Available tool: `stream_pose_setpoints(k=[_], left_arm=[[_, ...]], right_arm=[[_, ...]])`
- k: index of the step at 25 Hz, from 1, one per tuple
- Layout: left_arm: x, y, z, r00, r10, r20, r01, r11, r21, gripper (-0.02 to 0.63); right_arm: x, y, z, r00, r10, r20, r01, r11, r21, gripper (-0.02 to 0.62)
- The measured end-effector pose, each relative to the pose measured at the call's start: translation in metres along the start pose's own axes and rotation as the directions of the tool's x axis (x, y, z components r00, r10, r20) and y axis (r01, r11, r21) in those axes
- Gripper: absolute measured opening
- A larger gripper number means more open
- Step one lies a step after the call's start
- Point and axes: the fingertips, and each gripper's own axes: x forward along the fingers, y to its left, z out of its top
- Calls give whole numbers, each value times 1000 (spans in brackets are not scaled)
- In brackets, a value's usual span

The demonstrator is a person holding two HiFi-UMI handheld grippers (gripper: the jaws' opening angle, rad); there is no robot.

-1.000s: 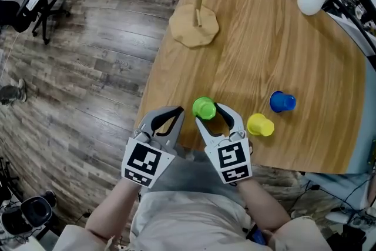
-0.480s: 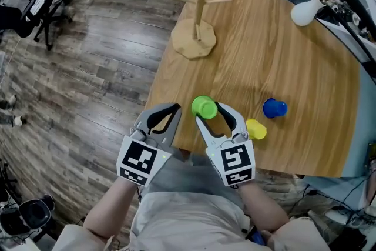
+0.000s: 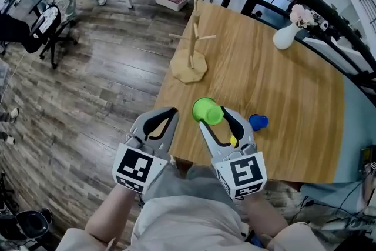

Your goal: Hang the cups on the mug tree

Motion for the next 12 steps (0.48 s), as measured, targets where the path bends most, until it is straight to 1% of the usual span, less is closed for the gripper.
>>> stream_pose_setpoints(k=[6,12], left_arm=[[-31,-14,52,998,7,65,-8,1000,20,2],[-61,-27,105,989,17,144,-20,1000,15,2]], right_arm=[[-42,-1,64,995,-28,98,28,1000,-8,235],[-80,5,109,984,-34,173,35,999,-6,235]])
